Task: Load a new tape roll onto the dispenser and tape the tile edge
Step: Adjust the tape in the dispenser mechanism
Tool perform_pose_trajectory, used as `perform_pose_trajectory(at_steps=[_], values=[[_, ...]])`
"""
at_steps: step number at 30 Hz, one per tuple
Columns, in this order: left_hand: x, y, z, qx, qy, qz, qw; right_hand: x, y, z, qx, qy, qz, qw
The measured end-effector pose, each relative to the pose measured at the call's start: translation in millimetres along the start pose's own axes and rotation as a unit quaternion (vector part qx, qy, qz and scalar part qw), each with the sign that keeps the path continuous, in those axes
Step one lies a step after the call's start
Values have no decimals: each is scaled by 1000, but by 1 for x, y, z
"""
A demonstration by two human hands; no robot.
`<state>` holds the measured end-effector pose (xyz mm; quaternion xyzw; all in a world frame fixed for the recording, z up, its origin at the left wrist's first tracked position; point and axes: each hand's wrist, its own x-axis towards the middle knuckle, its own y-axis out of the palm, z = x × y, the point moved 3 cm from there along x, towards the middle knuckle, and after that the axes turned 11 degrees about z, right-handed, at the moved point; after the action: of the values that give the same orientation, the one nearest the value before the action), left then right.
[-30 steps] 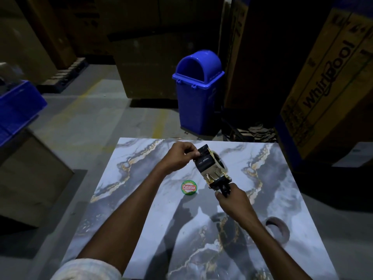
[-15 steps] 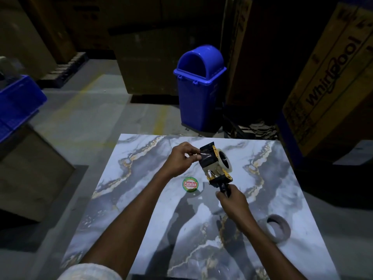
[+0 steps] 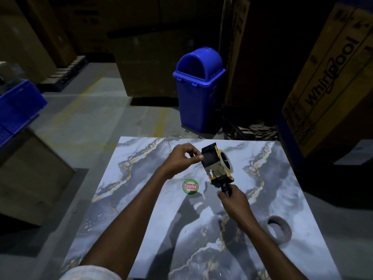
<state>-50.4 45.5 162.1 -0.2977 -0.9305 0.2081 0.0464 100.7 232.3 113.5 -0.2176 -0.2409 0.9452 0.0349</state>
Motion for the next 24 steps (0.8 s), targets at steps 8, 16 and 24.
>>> perform_pose_trajectory(at_steps=[8,16,24], values=[[16,-24,-10,42,-40,97,994,-3,4,-1,-20,-23,22,999],[19,-20,-14,45,-30,145,988,-6,7,-4,-9,-18,38,999],[22,-19,-7,-145,-81,182,969,-7,6,-7,-4,-10,47,999]])
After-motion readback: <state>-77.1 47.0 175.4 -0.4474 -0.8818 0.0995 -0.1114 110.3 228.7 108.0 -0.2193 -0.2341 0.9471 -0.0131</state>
